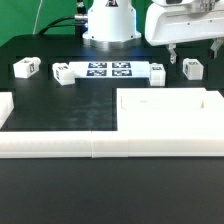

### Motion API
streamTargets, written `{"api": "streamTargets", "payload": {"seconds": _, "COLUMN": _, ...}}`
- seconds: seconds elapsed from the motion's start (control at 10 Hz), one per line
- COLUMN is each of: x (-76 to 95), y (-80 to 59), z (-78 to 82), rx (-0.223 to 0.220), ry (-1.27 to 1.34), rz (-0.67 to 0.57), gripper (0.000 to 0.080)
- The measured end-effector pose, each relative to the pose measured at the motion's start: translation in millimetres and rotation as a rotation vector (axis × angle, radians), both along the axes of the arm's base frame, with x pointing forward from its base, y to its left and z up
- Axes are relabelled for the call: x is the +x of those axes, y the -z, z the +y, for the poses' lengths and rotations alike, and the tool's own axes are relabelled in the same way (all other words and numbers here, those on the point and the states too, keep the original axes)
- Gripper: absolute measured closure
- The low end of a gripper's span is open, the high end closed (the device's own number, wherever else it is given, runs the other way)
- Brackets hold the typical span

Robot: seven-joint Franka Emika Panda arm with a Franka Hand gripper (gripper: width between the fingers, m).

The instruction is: Assemble one leg

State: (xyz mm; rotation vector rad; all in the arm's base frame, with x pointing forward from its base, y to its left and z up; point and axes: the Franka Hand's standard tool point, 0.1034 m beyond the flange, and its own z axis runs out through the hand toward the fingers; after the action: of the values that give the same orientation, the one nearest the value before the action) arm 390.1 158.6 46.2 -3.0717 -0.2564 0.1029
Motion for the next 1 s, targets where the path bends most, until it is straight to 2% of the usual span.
{"api": "streamTargets", "payload": {"seconds": 0.2, "x": -1.0, "y": 0.6, "z": -0.9, "rx": -0.003, "ry": -0.003, "rz": 0.011, "gripper": 0.015}}
{"api": "streamTargets", "payload": {"seconds": 0.3, "x": -7.2, "y": 0.6, "z": -4.0, "rx": -0.032, "ry": -0.015, "rz": 0.107, "gripper": 0.015}}
{"api": "streamTargets", "payload": {"seconds": 0.5, "x": -3.8, "y": 1.2, "z": -2.2, "rx": -0.058, "ry": -0.022, "rz": 0.226, "gripper": 0.015}}
{"api": "streamTargets", "payload": {"seconds": 0.7, "x": -15.5, "y": 8.3, "z": 2.7, "rx": -0.114, "ry": 0.033, "rz": 0.376, "gripper": 0.015}}
{"api": "streamTargets", "payload": {"seconds": 1.0, "x": -31.0, "y": 16.2, "z": 0.7, "rx": -0.178, "ry": 0.034, "rz": 0.621, "gripper": 0.015}}
